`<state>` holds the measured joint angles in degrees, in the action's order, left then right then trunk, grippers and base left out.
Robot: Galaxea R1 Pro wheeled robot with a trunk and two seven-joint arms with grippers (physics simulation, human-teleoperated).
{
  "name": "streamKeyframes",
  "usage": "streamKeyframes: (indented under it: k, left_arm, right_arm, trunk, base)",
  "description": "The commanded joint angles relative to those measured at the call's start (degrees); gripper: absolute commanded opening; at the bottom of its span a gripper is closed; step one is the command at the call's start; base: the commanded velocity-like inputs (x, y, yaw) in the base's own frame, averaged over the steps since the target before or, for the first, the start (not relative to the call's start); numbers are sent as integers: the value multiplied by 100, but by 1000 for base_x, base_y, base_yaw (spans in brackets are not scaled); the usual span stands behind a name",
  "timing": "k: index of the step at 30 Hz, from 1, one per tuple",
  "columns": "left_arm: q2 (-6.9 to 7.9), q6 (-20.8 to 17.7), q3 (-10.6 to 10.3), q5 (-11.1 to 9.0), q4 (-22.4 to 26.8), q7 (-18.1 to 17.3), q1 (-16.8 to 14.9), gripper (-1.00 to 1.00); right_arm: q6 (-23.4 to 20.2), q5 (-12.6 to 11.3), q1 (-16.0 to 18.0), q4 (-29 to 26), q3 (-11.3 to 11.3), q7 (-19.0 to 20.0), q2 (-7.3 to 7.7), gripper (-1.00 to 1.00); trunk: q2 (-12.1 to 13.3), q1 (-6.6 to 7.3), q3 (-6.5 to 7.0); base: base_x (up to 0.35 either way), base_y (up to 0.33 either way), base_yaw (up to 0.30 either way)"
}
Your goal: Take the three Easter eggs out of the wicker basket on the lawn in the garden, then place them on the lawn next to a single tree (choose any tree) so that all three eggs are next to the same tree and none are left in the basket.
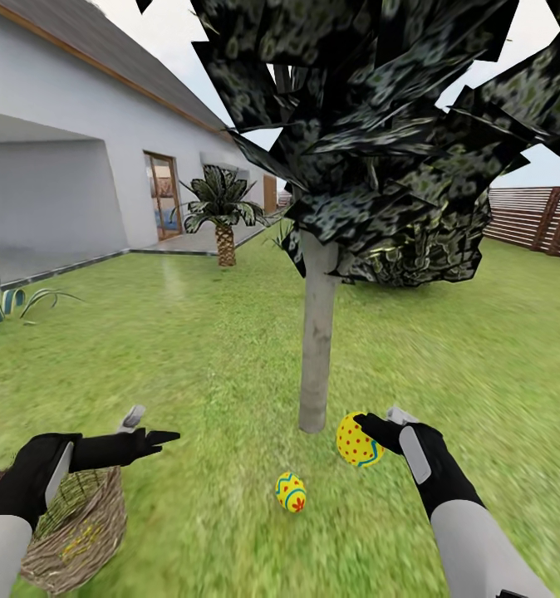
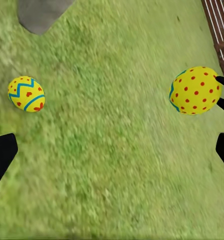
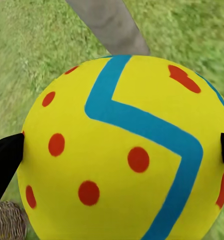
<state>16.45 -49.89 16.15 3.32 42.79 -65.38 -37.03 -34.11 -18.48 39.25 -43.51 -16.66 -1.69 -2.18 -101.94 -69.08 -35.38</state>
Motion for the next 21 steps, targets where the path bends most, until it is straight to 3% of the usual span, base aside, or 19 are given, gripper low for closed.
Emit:
streamKeyframes:
  k: [1, 4, 6, 14, 17, 21]
  left_arm:
    - [-123, 49, 13, 39, 1, 429, -6, 100]
    - [-518, 147, -11, 50, 1, 1614, -6, 100]
    - [-629, 248, -12, 46, 1, 2162, -6, 100]
    - [-767, 396, -15, 46, 1, 2442, -12, 100]
    - [-834, 404, -7, 39, 1, 2870, -6, 100]
    - [-836, 409, -6, 46, 1, 2940, -8, 100]
  right_arm:
    - [43, -43, 4, -9, -16, -16, -9, -100]
    - [276, -40, 4, 4, -1, -16, -20, -100]
    - [309, -50, 4, 54, -2, -11, -21, -100]
    - [329, -82, 4, 79, -13, -15, -19, -100]
    - [685, -97, 4, 463, -15, -16, -24, -100]
    - [755, -94, 4, 570, -5, -16, -28, -100]
  trunk:
    - [-45, -22, -25]
    - [-165, -88, -78]
    - [-245, -132, -114]
    - [-566, -308, -258]
    - [-687, -373, -312]
    - [-847, -461, -384]
  base:
    - [0, 0, 0]
    - [0, 0, 0]
    - [0, 0, 0]
    - [0, 0, 0]
    - [0, 0, 0]
    - [0, 0, 0]
